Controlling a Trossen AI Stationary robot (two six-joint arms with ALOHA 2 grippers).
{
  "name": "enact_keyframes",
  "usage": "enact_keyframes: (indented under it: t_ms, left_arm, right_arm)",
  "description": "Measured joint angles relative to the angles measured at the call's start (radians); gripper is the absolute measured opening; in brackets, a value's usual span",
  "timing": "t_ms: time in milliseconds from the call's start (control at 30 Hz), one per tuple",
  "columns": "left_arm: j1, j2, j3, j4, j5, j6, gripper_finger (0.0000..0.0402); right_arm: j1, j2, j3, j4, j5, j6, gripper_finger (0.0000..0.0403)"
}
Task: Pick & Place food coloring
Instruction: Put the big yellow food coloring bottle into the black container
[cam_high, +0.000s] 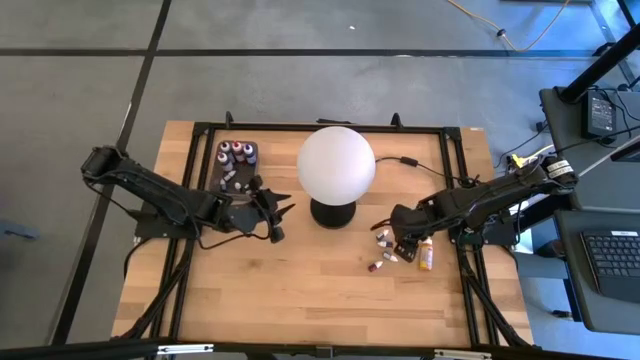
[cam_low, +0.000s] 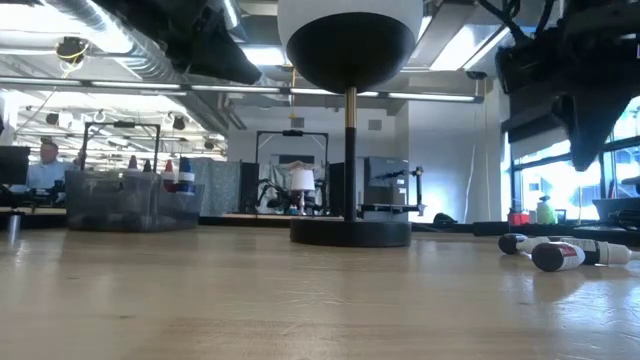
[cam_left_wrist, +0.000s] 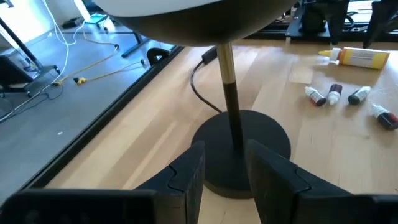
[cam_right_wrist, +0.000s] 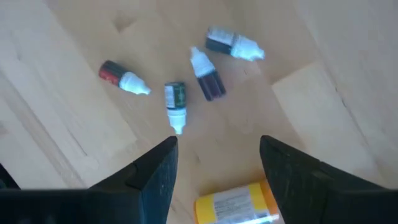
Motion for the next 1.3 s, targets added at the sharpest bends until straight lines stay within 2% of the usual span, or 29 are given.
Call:
enact_keyframes:
  t_ms: [233, 500, 633, 767, 867, 1067, 1167, 1300]
  left_arm:
    - [0.0, 0.0, 0.0, 0.0, 0.0, 0.0, 0.0116]
    - [0.0, 0.0, 0.0, -0.001, 0.0, 0.016, 0.0112]
    - [0.0, 0.0, 0.0, -0.001, 0.0, 0.016, 0.0116]
    - [0.001, -0.001, 0.0, -0.001, 0.0, 0.016, 0.0114]
    - [0.001, -0.001, 0.0, -0.002, 0.0, 0.016, 0.0112]
    - [0.001, -0.001, 0.0, -0.003, 0.0, 0.016, 0.0116]
    - [0.001, -0.001, 0.0, -0.004, 0.0, 0.016, 0.0114]
    - [0.001, -0.001, 0.0, -0.005, 0.0, 0.016, 0.0112]
  right_arm:
    - [0.0, 0.0, 0.0, 0.079, 0.003, -0.169, 0.023]
    - [0.0, 0.013, 0.0, 0.077, 0.001, -0.108, 0.0231]
    - [0.0, 0.021, 0.0, 0.056, -0.004, -0.101, 0.0252]
    - [0.0, 0.021, 0.0, 0.03, -0.002, 0.005, 0.0286]
    - [0.002, 0.021, 0.0, 0.006, -0.048, 0.095, 0.03]
    - [0.018, 0.044, 0.0, -0.031, -0.043, 0.286, 0.0303]
    - [0.018, 0.064, 0.0, -0.123, 0.01, 0.515, 0.0303]
    - [0.021, 0.092, 0.0, -0.226, 0.005, 0.642, 0.0303]
